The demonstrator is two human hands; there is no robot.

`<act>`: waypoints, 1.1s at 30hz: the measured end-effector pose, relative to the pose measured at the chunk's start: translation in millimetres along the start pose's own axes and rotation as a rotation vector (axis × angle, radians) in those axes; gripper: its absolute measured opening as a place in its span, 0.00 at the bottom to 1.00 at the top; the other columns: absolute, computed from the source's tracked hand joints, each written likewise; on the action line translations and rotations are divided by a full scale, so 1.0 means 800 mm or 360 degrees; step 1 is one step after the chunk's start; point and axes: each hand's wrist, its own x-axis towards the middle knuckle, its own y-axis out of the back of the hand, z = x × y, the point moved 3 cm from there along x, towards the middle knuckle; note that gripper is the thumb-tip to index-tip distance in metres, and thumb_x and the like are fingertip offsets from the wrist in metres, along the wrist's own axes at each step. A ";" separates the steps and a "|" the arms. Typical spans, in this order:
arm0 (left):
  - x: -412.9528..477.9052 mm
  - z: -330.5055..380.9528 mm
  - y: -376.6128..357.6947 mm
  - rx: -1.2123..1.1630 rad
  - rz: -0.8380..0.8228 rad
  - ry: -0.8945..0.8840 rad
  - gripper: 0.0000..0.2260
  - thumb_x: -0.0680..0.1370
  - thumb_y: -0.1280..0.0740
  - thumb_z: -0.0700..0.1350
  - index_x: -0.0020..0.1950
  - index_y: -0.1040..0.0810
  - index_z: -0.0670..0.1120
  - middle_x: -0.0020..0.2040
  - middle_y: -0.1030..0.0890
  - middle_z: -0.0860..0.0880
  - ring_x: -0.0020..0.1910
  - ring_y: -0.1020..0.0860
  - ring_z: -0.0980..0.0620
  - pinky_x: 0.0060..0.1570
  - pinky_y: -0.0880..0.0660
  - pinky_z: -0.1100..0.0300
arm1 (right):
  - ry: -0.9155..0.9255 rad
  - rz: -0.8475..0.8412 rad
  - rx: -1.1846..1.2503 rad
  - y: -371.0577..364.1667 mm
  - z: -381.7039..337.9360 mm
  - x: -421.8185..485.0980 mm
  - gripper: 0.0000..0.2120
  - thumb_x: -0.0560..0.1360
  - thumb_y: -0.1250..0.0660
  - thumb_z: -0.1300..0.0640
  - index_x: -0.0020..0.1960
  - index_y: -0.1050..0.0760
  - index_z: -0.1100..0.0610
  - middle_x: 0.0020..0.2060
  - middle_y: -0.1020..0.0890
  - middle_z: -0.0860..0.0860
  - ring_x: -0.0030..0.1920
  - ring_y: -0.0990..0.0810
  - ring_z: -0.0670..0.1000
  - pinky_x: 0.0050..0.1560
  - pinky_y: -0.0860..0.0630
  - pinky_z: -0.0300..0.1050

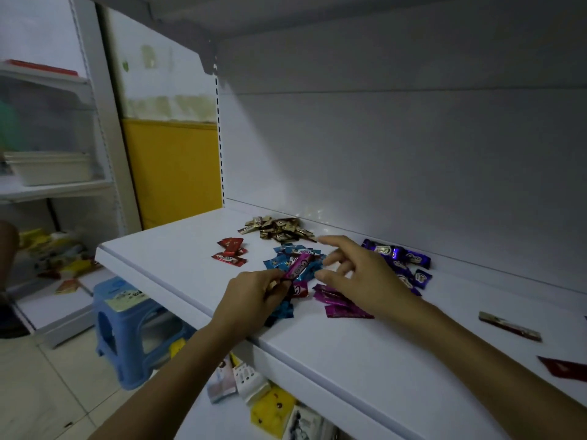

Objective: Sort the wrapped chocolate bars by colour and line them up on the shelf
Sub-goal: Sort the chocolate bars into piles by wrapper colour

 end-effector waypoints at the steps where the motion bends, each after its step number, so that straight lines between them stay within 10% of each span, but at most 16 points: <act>1: 0.000 0.001 0.001 0.0005 -0.0004 -0.0008 0.11 0.80 0.37 0.50 0.60 0.21 0.50 0.52 0.17 0.52 0.38 0.29 0.60 0.32 0.36 0.73 | 0.0030 -0.0043 -0.0004 -0.003 -0.006 0.003 0.24 0.72 0.31 0.45 0.65 0.32 0.36 0.48 0.22 0.38 0.41 0.21 0.40 0.43 0.24 0.34; 6: 0.000 0.000 0.001 -0.0017 -0.0064 -0.0017 0.11 0.80 0.37 0.49 0.61 0.22 0.52 0.53 0.17 0.52 0.41 0.27 0.60 0.35 0.35 0.75 | 0.0214 -0.0051 -0.0056 -0.011 -0.023 0.013 0.07 0.74 0.31 0.51 0.51 0.18 0.48 0.44 0.18 0.42 0.40 0.22 0.40 0.43 0.25 0.37; 13: 0.006 -0.015 -0.003 -0.0191 -0.0051 0.0046 0.09 0.79 0.36 0.51 0.58 0.22 0.55 0.49 0.22 0.59 0.43 0.27 0.61 0.35 0.34 0.76 | -0.0064 0.0230 0.0315 0.024 0.012 0.014 0.06 0.76 0.34 0.61 0.42 0.22 0.53 0.36 0.17 0.48 0.32 0.19 0.45 0.37 0.23 0.36; 24: 0.011 -0.019 -0.003 -0.0404 0.0063 0.0207 0.05 0.78 0.36 0.50 0.52 0.21 0.56 0.42 0.25 0.61 0.38 0.28 0.65 0.37 0.32 0.71 | -0.0491 0.0194 0.0490 0.012 0.057 -0.006 0.10 0.77 0.36 0.62 0.57 0.21 0.53 0.29 0.19 0.42 0.26 0.28 0.42 0.29 0.29 0.31; 33: 0.007 -0.015 0.001 -0.0407 0.0085 0.0218 0.07 0.79 0.36 0.49 0.53 0.19 0.52 0.42 0.23 0.57 0.41 0.24 0.57 0.40 0.28 0.64 | -0.0334 0.0104 -0.0387 0.007 0.052 -0.015 0.11 0.74 0.31 0.51 0.56 0.20 0.51 0.39 0.21 0.45 0.39 0.25 0.40 0.39 0.32 0.31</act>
